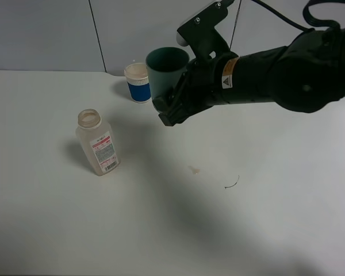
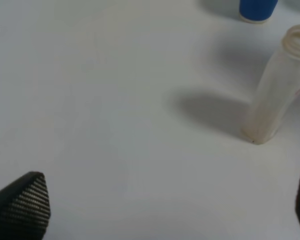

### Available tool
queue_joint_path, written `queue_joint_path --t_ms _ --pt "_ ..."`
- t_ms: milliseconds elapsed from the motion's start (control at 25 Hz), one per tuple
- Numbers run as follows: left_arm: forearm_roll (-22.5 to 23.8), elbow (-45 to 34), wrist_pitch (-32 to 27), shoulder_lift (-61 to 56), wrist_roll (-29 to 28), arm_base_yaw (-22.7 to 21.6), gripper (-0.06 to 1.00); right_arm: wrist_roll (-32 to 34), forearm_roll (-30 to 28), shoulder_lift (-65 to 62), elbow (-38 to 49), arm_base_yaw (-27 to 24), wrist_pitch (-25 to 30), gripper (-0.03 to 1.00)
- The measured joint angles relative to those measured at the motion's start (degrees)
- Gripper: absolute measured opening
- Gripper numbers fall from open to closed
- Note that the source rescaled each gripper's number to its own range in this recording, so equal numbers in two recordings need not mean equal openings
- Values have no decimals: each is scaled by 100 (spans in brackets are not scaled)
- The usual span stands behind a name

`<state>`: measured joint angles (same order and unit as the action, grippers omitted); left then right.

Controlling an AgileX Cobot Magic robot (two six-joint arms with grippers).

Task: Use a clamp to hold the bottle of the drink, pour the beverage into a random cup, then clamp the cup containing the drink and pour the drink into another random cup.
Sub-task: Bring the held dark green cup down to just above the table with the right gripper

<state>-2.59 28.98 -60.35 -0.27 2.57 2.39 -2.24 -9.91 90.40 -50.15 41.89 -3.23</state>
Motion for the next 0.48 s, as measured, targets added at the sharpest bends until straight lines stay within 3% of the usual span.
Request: queue_joint_path --t_ms 200,480 --pt "0 0 0 0 0 0 100 -18 159 -307 562 0 -278 3" --pt "0 0 0 0 0 0 100 -380 820 -389 1365 -182 -857 3"
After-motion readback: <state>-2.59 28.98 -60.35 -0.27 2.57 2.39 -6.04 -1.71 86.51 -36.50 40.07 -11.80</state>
